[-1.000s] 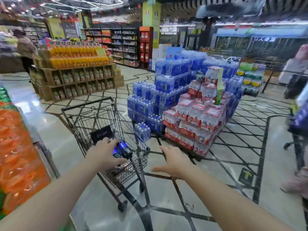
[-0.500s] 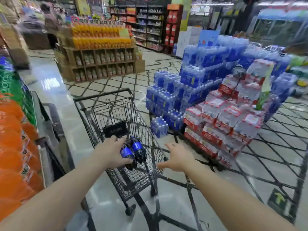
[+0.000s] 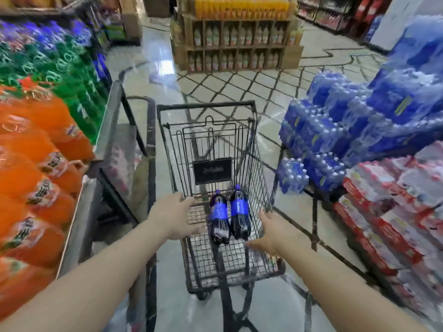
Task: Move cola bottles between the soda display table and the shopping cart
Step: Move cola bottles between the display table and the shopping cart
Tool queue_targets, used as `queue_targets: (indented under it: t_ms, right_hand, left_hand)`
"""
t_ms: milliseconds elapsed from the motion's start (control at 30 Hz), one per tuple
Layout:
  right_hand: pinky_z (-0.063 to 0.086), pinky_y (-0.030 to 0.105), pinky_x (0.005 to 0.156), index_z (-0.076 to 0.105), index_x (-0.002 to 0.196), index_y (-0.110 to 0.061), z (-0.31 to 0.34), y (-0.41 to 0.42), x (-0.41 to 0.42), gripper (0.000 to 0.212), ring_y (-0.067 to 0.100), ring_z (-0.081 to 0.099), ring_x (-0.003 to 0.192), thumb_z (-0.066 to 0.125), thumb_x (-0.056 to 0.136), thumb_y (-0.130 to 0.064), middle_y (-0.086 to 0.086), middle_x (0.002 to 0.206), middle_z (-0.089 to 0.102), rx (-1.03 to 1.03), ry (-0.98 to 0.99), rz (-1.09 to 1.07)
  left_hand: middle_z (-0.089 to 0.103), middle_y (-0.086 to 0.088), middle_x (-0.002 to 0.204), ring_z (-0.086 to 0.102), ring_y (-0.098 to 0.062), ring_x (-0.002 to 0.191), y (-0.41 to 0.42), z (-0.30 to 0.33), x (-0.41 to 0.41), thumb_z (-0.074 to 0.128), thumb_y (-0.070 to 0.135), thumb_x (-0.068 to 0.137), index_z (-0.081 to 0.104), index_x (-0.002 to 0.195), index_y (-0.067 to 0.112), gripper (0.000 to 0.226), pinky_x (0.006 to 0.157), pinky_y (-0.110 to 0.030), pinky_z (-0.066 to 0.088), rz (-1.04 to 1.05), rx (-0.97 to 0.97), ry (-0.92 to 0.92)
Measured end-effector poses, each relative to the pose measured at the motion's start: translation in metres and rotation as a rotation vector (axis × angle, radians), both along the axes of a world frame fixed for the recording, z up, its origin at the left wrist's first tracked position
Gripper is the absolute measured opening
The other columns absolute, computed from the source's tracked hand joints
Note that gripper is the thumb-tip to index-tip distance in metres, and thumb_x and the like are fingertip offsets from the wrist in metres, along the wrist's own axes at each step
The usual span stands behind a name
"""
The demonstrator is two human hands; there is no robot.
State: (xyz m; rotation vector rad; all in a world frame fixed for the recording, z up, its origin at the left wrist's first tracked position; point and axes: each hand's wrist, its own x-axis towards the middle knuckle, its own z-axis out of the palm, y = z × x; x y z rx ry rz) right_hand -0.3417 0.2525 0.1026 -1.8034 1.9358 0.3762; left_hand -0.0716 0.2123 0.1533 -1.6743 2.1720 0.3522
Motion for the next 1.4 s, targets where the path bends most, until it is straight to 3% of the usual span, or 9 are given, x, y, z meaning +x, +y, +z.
queue_targets:
  t_ms: [133,333,533,767,967,1067,1233,1333,1400]
  right_hand:
    - [0.033,0.051,0.120,0.017,0.162,-0.024,-0.039,-0.044,-0.022,0.109,0.031,0.029,0.151,0.068,0.080,-0.075,0.010,0.165,0.029,0.045,0.040,0.100]
    - [0.020,0.051,0.126,0.012,0.163,-0.023,-0.083,-0.096,-0.031,0.112,0.031,0.019,0.155,0.069,0.081,-0.072,0.010,0.168,0.023,0.105,0.021,0.133]
    - [0.039,0.045,0.116,0.024,0.159,-0.021,-0.139,-0.141,-0.022,0.109,0.028,0.037,0.144,0.070,0.076,-0.076,0.007,0.157,0.040,0.128,-0.054,-0.018]
    - [0.037,0.045,0.118,0.021,0.161,-0.015,-0.228,-0.169,0.020,0.112,0.026,0.031,0.150,0.068,0.079,-0.075,0.005,0.163,0.033,0.234,-0.145,-0.184]
    - [0.052,0.042,0.102,0.043,0.146,-0.010,-0.310,-0.202,0.051,0.102,0.027,0.054,0.128,0.071,0.075,-0.077,0.009,0.140,0.055,0.291,-0.196,-0.362]
    - [0.053,0.044,0.099,0.049,0.135,-0.011,-0.351,-0.218,0.069,0.092,0.030,0.057,0.122,0.081,0.071,-0.068,0.010,0.129,0.060,0.255,-0.270,-0.499]
    - [0.042,0.045,0.112,0.035,0.145,0.004,-0.403,-0.230,0.109,0.105,0.038,0.047,0.133,0.089,0.071,-0.047,0.023,0.144,0.049,0.104,-0.303,-0.680]
    - [0.043,0.046,0.108,0.040,0.139,0.007,-0.415,-0.223,0.128,0.096,0.040,0.050,0.122,0.090,0.069,-0.036,0.023,0.133,0.049,-0.013,-0.125,-0.573]
    - [0.039,0.050,0.108,0.037,0.145,0.003,-0.417,-0.217,0.134,0.100,0.038,0.045,0.126,0.090,0.068,-0.033,0.020,0.141,0.043,-0.018,-0.094,-0.511]
  left_hand:
    - [0.027,-0.012,0.169,0.033,-0.033,0.152,-0.036,-0.033,-0.023,0.053,0.088,0.084,0.017,0.167,0.032,0.107,0.117,-0.047,0.039,0.045,0.076,-0.041]
    - [0.023,-0.011,0.170,0.033,-0.032,0.153,-0.096,-0.082,-0.046,0.057,0.081,0.087,0.015,0.167,0.033,0.102,0.116,-0.051,0.043,0.043,0.182,-0.038]
    - [0.037,-0.007,0.159,0.041,-0.029,0.145,-0.169,-0.147,-0.045,0.059,0.083,0.084,0.024,0.164,0.032,0.100,0.112,-0.051,0.046,-0.031,0.260,-0.062]
    - [0.036,-0.011,0.161,0.037,-0.032,0.148,-0.248,-0.239,-0.042,0.059,0.079,0.087,0.025,0.164,0.028,0.099,0.114,-0.054,0.041,-0.186,0.362,-0.163]
    - [0.037,-0.011,0.160,0.038,-0.034,0.147,-0.302,-0.320,-0.030,0.058,0.081,0.087,0.031,0.161,0.028,0.096,0.115,-0.055,0.041,-0.187,0.449,-0.189]
    - [0.035,-0.013,0.163,0.039,-0.036,0.148,-0.318,-0.355,-0.026,0.061,0.078,0.088,0.029,0.163,0.026,0.096,0.115,-0.055,0.042,-0.158,0.479,-0.209]
    - [0.033,-0.018,0.166,0.042,-0.040,0.148,-0.328,-0.416,-0.021,0.061,0.076,0.091,0.027,0.164,0.018,0.099,0.118,-0.052,0.040,0.107,0.563,-0.052]
    - [0.031,-0.018,0.168,0.035,-0.040,0.153,-0.333,-0.444,-0.021,0.053,0.088,0.084,0.022,0.166,0.012,0.117,0.123,-0.048,0.035,0.367,0.597,0.134]
    - [0.037,-0.017,0.166,0.038,-0.037,0.151,-0.335,-0.458,-0.026,0.060,0.090,0.077,0.024,0.164,0.009,0.125,0.121,-0.045,0.036,0.582,0.586,0.256]
